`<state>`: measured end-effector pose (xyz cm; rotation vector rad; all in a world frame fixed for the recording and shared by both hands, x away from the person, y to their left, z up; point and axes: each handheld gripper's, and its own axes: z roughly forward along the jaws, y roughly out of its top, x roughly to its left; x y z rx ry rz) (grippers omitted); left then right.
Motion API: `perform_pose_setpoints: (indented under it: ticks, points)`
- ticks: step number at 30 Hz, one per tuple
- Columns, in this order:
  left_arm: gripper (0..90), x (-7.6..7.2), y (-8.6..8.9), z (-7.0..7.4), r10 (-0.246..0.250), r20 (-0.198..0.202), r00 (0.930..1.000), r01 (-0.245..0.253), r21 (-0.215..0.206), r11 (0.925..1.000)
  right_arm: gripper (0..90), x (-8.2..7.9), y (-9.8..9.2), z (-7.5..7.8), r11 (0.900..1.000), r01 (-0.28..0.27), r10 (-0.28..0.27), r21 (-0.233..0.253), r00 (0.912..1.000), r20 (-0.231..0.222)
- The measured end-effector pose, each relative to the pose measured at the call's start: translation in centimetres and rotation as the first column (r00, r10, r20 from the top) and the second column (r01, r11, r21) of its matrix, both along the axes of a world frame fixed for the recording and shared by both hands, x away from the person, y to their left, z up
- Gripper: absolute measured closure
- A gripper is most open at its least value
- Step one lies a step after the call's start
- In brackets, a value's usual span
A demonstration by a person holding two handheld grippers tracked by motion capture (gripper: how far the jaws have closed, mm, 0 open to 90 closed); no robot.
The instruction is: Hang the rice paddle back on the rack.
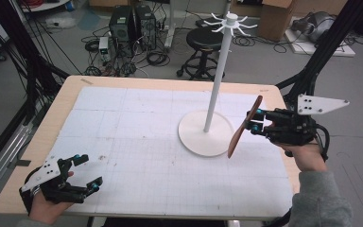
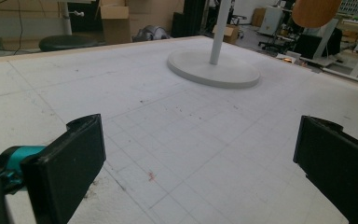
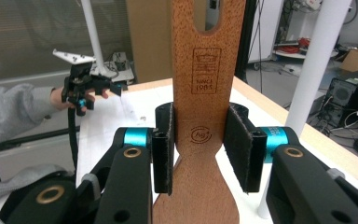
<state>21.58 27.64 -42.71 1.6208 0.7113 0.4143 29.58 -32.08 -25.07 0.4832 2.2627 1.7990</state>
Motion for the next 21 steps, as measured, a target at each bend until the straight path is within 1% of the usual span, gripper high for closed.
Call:
perform_pose_setpoints:
  ticks: [1,3,4,5,7,8,9,12,14,18,19,21]
  points:
    - [2.6,0.0,0.0,0.0,0.000,0.000,1.0000,0.000,-0.003,1.0000,64.1,0.2,-0.1,0.1,1.000,0.003,-0.003,-0.001,1.0000,0.006]
    - [2.6,-0.1,0.0,0.1,-0.004,0.002,1.0000,0.004,-0.002,1.0000,64.1,0.3,-0.1,0.3,1.000,0.008,-0.008,0.000,1.0000,0.003]
    - [2.6,-0.1,-0.1,0.1,-0.004,0.002,1.0000,0.004,-0.011,0.9999,64.1,0.4,-0.2,0.4,1.000,0.009,-0.009,-0.002,1.0000,0.002]
    - [2.6,-0.1,-0.1,0.2,-0.010,0.006,0.9999,0.010,-0.007,0.9999,64.1,0.8,-0.4,0.7,1.000,0.026,-0.026,-0.002,0.9996,-0.001]
    - [2.6,-0.2,-0.2,0.2,-0.017,0.006,0.9998,0.017,-0.011,0.9998,64.1,1.0,-0.5,0.9,1.000,0.028,-0.028,-0.004,0.9996,-0.007]
    - [2.6,-0.1,-0.2,0.2,-0.019,0.006,0.9998,0.019,-0.007,0.9998,64.1,1.4,-0.7,1.3,0.999,0.049,-0.049,-0.007,0.9988,-0.009]
    - [2.6,-0.1,-0.3,0.2,-0.018,0.004,0.9998,0.018,-0.013,0.9998,64.0,1.6,-0.8,1.4,0.998,0.054,-0.054,-0.008,0.9985,-0.006]
    - [2.6,0.0,-0.2,0.1,-0.017,0.002,0.9998,0.017,-0.010,0.9998,64.1,2.0,-1.0,2.0,0.997,0.074,-0.074,0.001,0.9973,-0.003]
    - [2.6,-0.1,-0.2,0.1,-0.017,0.003,0.9999,0.017,-0.013,0.9998,64.1,2.2,-1.0,2.4,0.997,0.080,-0.080,0.011,0.9968,-0.009]
    - [2.6,-0.1,-0.1,0.2,-0.017,0.006,0.9998,0.017,-0.013,0.9998,64.1,2.8,-0.9,2.9,0.995,0.097,-0.096,0.011,0.9953,-0.009]
    - [2.6,-0.1,-0.1,0.2,-0.014,0.002,0.9999,0.014,-0.022,0.9997,64.1,3.1,-0.9,3.1,0.994,0.107,-0.107,0.011,0.9941,-0.013]
    - [2.6,0.0,-0.1,0.2,-0.015,0.002,0.9999,0.015,-0.024,0.9996,64.1,3.3,-0.9,3.2,0.994,0.111,-0.111,0.012,0.9937,-0.012]
